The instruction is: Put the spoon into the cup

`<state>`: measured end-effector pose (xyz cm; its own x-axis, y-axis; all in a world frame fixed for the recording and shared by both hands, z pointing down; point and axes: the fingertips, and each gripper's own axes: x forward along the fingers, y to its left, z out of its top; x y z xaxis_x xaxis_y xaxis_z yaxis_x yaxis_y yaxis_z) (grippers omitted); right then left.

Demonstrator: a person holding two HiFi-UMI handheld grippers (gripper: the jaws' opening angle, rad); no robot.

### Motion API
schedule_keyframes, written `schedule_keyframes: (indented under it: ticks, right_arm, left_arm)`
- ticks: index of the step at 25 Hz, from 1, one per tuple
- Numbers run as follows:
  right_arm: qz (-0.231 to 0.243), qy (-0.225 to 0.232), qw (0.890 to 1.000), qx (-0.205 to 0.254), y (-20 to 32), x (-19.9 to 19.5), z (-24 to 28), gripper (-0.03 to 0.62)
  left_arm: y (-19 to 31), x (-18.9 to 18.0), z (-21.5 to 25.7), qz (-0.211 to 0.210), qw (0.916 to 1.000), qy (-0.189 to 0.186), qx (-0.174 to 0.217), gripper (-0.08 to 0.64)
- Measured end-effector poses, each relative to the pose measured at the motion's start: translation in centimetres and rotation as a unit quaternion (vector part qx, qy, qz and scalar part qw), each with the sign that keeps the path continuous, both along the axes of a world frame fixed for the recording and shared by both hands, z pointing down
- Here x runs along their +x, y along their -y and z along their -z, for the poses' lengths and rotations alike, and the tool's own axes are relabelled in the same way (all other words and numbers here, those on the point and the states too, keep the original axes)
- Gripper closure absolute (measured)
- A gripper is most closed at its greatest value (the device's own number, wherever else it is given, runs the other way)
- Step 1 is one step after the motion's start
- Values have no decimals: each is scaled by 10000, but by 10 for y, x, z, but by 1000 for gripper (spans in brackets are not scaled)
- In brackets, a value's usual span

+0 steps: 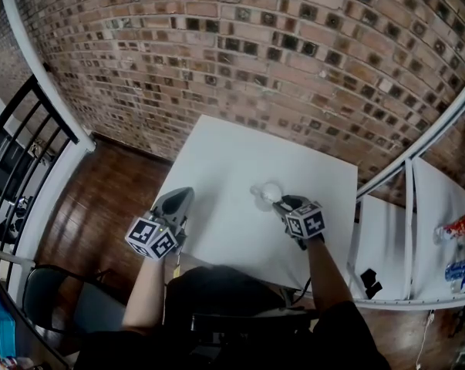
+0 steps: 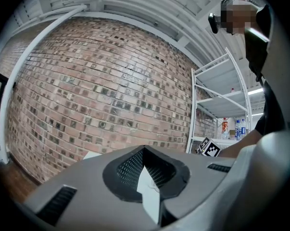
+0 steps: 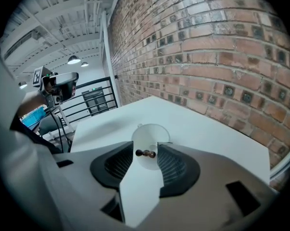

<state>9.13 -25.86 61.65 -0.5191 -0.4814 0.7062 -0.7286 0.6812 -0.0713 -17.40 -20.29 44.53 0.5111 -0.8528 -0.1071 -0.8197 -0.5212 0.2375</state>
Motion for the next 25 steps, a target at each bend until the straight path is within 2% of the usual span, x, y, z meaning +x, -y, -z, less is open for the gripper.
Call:
schedule_keyframes:
  ticks: [9,14,16,17,19,20,23,25]
  right_arm:
    - [-182,228,9985,456,4,4,15,428]
    - [-671,820,9890,1028,7,20,54,428]
    - [-903,1283,9798,1238,6,29,78,430]
    - [-1022,1594,9726,1347,5,35,91,456]
    - [-1302,2255,9530,1551,1,49,119,473]
    - [-1460,2525,9421,1654,-3,58,130,504]
    - [-1830,3039,9152,1913,-15,85,155,586]
    - [-1910,3211,9059,1995,-24,96,170,588]
  left_arm:
    - [6,7,1,-120,9999,29,-2,557]
    - [14,20,4,-328,9994,56,23,557]
    - [18,28,9,-436,9990,89,76,557]
    - [20,33,12,-493,9987,111,105,557]
    - [24,43,16,-610,9979,152,149,557]
    - [25,48,17,-673,9975,164,163,557]
    - [28,63,17,-868,9959,163,169,557]
    - [29,71,18,-987,9949,154,158,557]
